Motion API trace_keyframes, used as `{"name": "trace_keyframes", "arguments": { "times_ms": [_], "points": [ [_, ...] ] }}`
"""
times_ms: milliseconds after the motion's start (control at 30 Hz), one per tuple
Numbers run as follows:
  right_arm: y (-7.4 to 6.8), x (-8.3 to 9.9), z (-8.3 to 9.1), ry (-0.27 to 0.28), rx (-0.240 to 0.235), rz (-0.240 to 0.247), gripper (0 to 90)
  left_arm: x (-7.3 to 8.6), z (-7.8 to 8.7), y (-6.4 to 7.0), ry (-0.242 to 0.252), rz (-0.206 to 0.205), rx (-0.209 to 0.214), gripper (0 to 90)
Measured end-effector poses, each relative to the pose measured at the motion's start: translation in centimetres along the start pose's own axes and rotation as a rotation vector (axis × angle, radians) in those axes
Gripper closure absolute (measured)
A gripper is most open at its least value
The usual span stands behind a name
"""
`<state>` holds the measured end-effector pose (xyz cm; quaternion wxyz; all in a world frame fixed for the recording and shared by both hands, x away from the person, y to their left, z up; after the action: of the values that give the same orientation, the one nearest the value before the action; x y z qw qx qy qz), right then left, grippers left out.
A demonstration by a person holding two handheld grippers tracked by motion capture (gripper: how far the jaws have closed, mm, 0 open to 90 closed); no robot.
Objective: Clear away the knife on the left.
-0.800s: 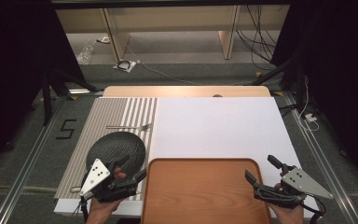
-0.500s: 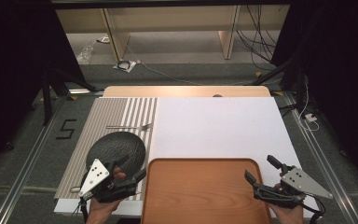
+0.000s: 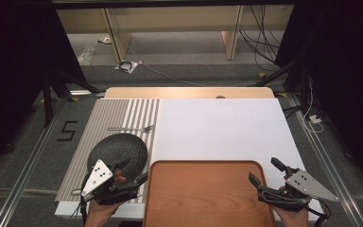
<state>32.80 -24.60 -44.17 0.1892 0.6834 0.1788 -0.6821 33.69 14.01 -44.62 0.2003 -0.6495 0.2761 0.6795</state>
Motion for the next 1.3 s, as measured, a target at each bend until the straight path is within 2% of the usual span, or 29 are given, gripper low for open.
{"name": "trace_keyframes", "arguments": {
  "times_ms": [33,100,200,233,367,500,600,633,700,800,1000,1300],
  "points": [
    [0.0,0.0,0.0,-0.003,0.0,0.002,13.6,0.0,0.0,0.1,-0.017,-0.014,0.007,18.0],
    [0.0,0.1,0.0,-0.007,0.001,0.006,13.9,-0.1,0.0,0.1,-0.025,-0.017,0.007,18.0],
    [0.0,0.2,-0.1,-0.012,0.002,0.002,13.9,-0.3,0.0,-0.1,-0.044,-0.002,0.018,18.1],
    [0.1,0.2,-0.1,-0.01,0.004,0.004,14.1,-0.7,0.2,-0.3,-0.059,-0.017,0.022,18.2],
    [0.2,0.2,-0.2,-0.013,0.004,-0.002,14.1,-0.9,0.5,-0.5,-0.083,-0.016,0.03,18.7],
    [0.0,0.2,-0.2,-0.014,0.001,0.002,14.9,-0.4,1.3,-1.2,-0.179,-0.047,0.045,18.8],
    [-0.1,0.2,-0.3,-0.017,-0.003,0.002,14.9,-0.4,2.0,-1.9,-0.231,-0.057,0.047,18.8],
    [-0.2,0.1,-0.3,-0.014,-0.005,0.001,14.9,-0.3,2.5,-2.4,-0.265,-0.07,0.039,18.8],
    [-0.2,0.1,-0.3,-0.013,-0.007,0.0,14.9,-0.3,2.7,-2.6,-0.278,-0.076,0.037,19.0],
    [-0.3,0.1,-0.3,-0.015,-0.009,0.006,14.9,0.2,3.4,-3.3,-0.346,-0.088,0.032,19.0],
    [-0.4,0.0,-0.2,-0.013,-0.012,0.002,14.9,0.9,4.0,-3.8,-0.401,-0.111,0.023,19.2],
    [-0.4,0.0,-0.2,-0.015,-0.015,0.001,15.0,1.7,5.1,-5.1,-0.468,-0.109,0.001,20.7]
  ]
}}
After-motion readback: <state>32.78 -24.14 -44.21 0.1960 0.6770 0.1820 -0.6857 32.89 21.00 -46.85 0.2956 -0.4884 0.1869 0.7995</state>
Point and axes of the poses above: each handheld gripper's, and its own axes: z roughly backward along the jaws, x roughly out of its underside, y roughly to its right, the point moved 8 cm from there along -z, roughly forward along the jaws, and after that the axes turned 13 degrees about y, right-handed, at the moved point
